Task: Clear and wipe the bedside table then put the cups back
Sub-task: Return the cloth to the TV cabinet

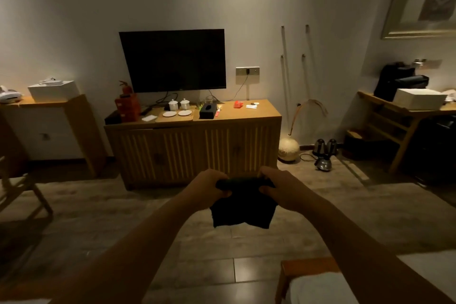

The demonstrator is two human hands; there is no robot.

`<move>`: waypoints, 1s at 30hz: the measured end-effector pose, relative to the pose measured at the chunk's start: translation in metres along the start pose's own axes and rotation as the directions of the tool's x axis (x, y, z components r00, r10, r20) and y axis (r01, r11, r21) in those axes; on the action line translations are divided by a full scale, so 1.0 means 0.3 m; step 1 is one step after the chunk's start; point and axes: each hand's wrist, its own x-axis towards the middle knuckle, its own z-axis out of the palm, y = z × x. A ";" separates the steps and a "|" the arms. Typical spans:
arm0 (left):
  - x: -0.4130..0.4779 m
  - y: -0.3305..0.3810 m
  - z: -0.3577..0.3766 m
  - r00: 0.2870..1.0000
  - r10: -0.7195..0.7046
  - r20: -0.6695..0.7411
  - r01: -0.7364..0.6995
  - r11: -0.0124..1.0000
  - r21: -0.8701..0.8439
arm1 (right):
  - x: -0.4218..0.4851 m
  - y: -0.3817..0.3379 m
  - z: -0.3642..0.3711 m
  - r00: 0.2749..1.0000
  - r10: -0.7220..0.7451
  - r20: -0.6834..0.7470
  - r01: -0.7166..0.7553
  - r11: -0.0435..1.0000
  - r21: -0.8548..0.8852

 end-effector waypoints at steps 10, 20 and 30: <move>0.702 -0.176 -0.032 0.995 -0.098 -0.017 0.095 0.987 -0.131 | 0.652 0.370 -0.101 0.999 -0.005 0.048 0.002 0.998 0.067; 1.626 -0.474 -0.098 0.987 -0.070 0.144 0.084 0.992 -0.089 | 1.480 0.835 -0.130 0.986 0.068 0.151 -0.081 0.993 0.084; 2.421 -0.659 -0.273 0.987 -0.110 0.116 0.132 0.970 -0.205 | 2.198 1.123 -0.256 0.982 0.156 0.102 -0.168 0.978 0.124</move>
